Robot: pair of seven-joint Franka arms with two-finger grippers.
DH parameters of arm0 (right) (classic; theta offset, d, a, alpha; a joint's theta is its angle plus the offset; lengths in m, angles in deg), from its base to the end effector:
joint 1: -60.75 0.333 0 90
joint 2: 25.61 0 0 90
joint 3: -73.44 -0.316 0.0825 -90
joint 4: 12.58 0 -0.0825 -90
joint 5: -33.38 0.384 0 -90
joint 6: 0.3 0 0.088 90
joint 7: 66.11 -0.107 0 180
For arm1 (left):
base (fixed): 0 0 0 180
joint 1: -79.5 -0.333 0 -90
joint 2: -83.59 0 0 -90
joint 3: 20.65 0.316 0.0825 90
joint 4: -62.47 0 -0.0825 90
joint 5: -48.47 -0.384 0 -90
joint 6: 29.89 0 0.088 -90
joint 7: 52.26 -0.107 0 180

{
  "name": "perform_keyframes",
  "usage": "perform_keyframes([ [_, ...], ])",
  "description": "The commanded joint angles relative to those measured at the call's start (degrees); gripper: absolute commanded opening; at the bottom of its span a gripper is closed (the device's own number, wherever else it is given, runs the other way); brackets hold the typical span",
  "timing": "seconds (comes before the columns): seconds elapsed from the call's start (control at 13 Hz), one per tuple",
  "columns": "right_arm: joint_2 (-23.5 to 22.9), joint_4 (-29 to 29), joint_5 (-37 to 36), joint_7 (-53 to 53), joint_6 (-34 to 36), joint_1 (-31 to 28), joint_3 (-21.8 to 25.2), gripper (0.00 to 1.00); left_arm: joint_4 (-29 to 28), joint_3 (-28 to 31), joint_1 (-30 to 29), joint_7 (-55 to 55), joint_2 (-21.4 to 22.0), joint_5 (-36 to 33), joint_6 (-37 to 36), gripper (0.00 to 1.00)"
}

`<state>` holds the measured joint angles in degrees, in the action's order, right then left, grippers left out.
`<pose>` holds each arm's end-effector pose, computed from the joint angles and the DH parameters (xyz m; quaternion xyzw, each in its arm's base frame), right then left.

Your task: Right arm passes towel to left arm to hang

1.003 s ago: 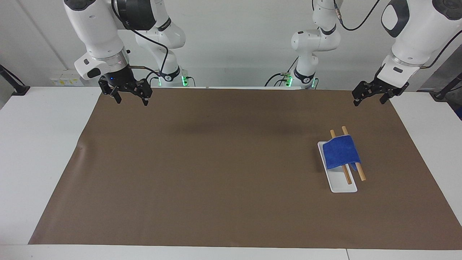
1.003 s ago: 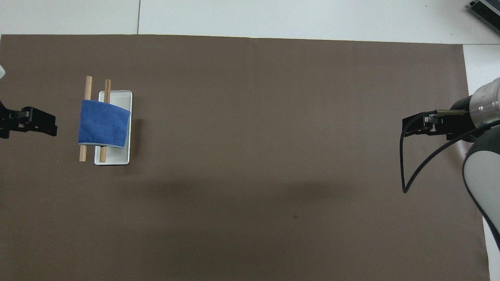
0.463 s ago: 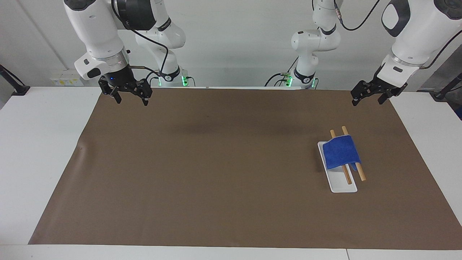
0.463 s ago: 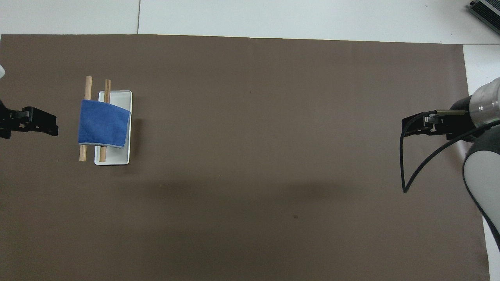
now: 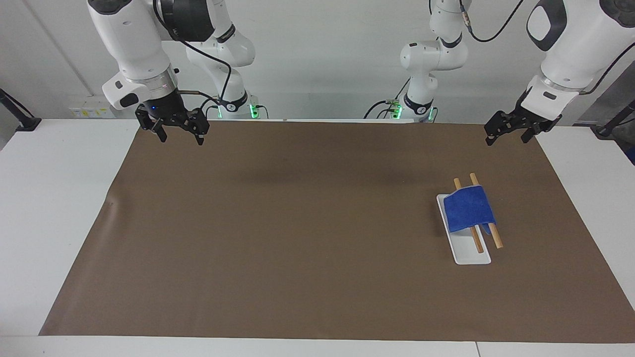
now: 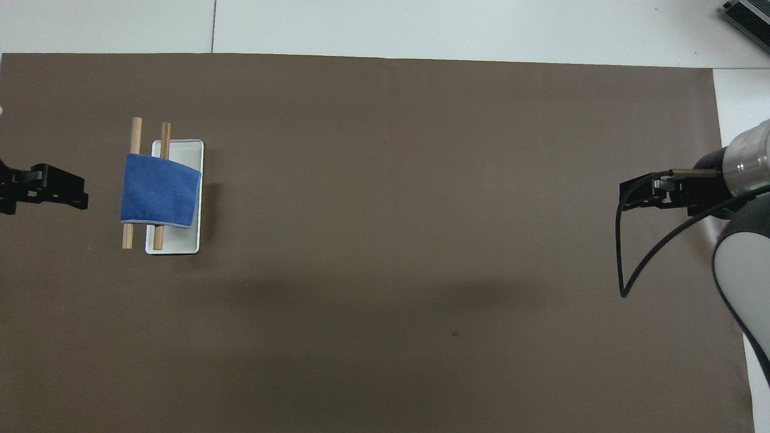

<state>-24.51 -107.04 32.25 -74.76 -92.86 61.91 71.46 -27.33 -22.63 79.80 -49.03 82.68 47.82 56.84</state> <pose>0.5504 0.0283 0.6022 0.9988 -0.0476 -0.0059 0.0108 0.5525 -0.0206 0.6125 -0.9993 -0.0084 0.0344 0.0071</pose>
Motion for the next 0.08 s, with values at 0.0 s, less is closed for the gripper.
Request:
perform_keyframes([
  [0.0,1.09,-0.9,1.04,-0.15,0.45,-0.54,-0.3,1.0,-2.05,0.31,0.58,-0.85,1.7,0.65,1.51,1.0],
])
